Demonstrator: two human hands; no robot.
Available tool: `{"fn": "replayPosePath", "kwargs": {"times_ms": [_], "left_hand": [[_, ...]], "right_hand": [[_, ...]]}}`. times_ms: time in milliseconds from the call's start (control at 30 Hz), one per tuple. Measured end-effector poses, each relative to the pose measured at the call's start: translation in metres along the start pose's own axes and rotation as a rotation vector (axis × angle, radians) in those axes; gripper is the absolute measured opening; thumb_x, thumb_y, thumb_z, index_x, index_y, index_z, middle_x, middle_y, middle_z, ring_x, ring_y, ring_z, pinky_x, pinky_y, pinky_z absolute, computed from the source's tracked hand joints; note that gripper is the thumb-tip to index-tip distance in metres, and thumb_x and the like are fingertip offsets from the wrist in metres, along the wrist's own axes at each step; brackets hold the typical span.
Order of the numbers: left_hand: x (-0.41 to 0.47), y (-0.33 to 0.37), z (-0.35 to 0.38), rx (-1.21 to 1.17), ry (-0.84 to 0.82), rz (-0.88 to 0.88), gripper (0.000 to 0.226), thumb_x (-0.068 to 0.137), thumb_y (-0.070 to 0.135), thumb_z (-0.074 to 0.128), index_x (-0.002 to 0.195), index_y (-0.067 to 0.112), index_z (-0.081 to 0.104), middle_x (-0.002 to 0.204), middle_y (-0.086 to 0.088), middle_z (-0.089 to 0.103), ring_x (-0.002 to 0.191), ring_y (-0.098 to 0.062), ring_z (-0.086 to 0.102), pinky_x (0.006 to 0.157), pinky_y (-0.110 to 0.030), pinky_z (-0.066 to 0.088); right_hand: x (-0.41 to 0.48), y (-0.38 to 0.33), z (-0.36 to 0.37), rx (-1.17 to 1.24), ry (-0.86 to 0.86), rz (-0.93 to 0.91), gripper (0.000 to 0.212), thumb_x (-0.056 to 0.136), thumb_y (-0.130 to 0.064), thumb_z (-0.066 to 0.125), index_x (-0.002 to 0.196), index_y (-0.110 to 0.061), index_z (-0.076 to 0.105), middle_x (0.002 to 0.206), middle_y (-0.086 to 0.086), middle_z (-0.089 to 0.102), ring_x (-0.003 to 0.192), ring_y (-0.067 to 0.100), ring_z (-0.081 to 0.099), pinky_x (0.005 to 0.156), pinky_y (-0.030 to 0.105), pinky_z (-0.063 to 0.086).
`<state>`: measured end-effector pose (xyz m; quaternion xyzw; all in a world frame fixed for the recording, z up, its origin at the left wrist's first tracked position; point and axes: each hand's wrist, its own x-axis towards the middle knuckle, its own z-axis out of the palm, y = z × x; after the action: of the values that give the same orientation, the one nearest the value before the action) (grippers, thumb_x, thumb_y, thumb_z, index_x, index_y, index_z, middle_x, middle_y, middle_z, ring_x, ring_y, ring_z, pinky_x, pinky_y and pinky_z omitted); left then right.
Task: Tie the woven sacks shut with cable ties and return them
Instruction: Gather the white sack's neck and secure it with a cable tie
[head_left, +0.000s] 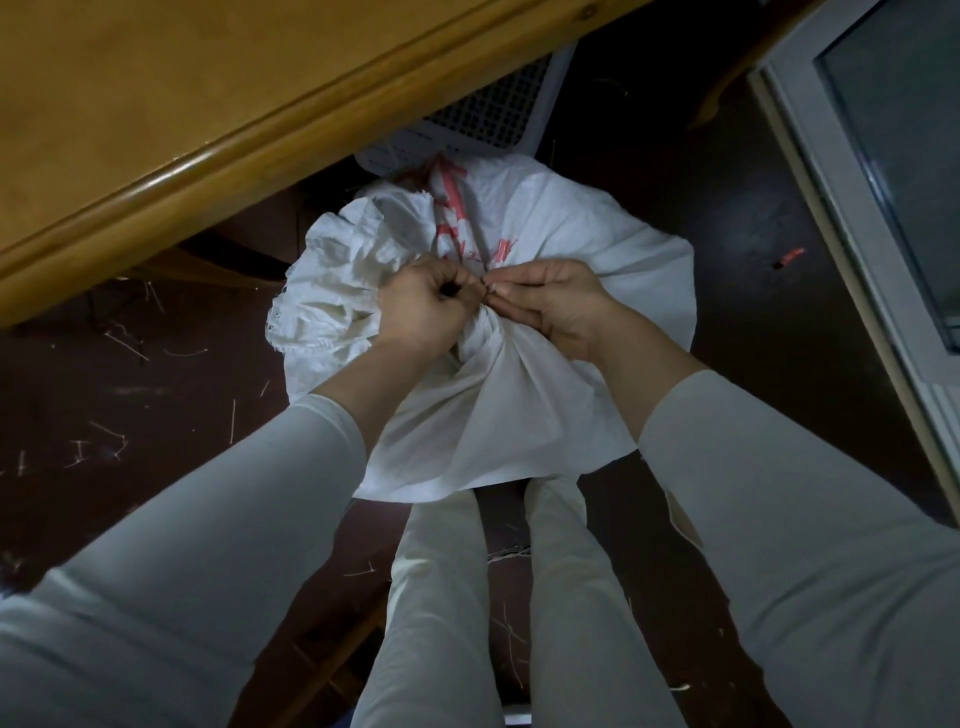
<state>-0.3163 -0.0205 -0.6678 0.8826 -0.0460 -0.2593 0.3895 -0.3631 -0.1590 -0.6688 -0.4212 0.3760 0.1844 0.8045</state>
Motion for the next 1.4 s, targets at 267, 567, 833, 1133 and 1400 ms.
{"fn": "replayPosePath", "kwargs": {"times_ms": [267,567,833,1133,1400], "left_hand": [[0.0022,0.0004,-0.0035,-0.108,-0.045,-0.023,0.006,0.078,0.013,0.069,0.075,0.018,0.068,0.080,0.003,0.057,0.089,-0.023,0.059,0.093,-0.041,0.049],[0.0010,0.0068,-0.0049,-0.209,-0.051,-0.082,0.005,0.079,0.002,0.067,0.084,0.003,0.070,0.073,0.009,0.054,0.073,-0.010,0.054,0.085,-0.031,0.047],[0.0066,0.0046,-0.0058,-0.233,-0.067,-0.094,0.010,0.080,0.001,0.067,0.088,-0.002,0.070,0.055,0.020,0.062,0.059,0.005,0.056,0.073,-0.019,0.049],[0.0085,0.0054,-0.0071,-0.252,-0.096,-0.096,0.006,0.079,0.001,0.068,0.084,0.002,0.070,0.049,0.023,0.060,0.057,0.004,0.055,0.070,-0.018,0.047],[0.0091,0.0042,-0.0075,-0.264,-0.111,-0.104,0.018,0.079,0.001,0.067,0.066,0.013,0.066,0.049,0.023,0.060,0.053,0.006,0.054,0.065,-0.014,0.047]], "right_hand": [[0.0028,0.0037,0.0000,0.038,0.005,0.003,0.014,0.085,0.011,0.055,0.093,0.004,0.065,0.066,0.004,0.073,0.066,0.010,0.071,0.070,0.018,0.058],[0.0035,0.0017,-0.0006,0.034,0.002,-0.011,0.014,0.085,0.010,0.055,0.085,0.002,0.066,0.066,0.005,0.073,0.066,0.011,0.071,0.071,0.019,0.058],[0.0068,0.0002,0.0011,0.007,-0.007,-0.032,0.014,0.084,0.011,0.056,0.094,0.005,0.064,0.065,0.005,0.072,0.066,0.010,0.071,0.071,0.018,0.058],[0.0067,0.0011,0.0009,0.001,-0.011,-0.038,0.015,0.084,0.011,0.056,0.084,-0.001,0.066,0.064,0.003,0.072,0.065,0.009,0.070,0.068,0.016,0.057],[0.0076,0.0009,0.0017,-0.046,-0.019,-0.042,0.016,0.084,0.011,0.056,0.088,0.000,0.066,0.064,0.003,0.072,0.065,0.009,0.070,0.066,0.015,0.057]]}}
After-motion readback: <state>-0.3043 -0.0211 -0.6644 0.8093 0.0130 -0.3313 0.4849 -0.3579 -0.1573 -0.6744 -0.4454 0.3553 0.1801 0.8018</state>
